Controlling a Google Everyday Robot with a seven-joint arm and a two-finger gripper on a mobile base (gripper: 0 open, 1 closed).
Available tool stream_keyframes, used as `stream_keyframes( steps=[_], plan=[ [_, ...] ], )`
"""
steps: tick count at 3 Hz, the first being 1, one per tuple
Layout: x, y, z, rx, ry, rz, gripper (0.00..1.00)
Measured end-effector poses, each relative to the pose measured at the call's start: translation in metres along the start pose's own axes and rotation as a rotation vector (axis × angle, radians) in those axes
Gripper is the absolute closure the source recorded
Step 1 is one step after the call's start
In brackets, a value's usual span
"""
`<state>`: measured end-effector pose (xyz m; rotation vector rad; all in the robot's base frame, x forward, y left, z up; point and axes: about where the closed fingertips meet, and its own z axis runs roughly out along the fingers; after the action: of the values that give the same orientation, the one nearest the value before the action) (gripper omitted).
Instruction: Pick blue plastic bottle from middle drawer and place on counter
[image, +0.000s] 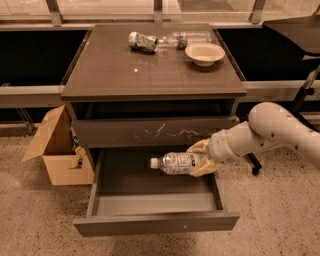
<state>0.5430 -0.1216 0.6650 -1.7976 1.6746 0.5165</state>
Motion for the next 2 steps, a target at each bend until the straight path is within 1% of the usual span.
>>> stream_keyframes(
  steps=[1, 2],
  plan=[
    [-0.043, 0.0, -0.042, 0.021, 0.039, -0.068, 1.0],
    [-0.067, -0.006, -0.077, 0.074, 0.066, -0.139, 1.0]
  ],
)
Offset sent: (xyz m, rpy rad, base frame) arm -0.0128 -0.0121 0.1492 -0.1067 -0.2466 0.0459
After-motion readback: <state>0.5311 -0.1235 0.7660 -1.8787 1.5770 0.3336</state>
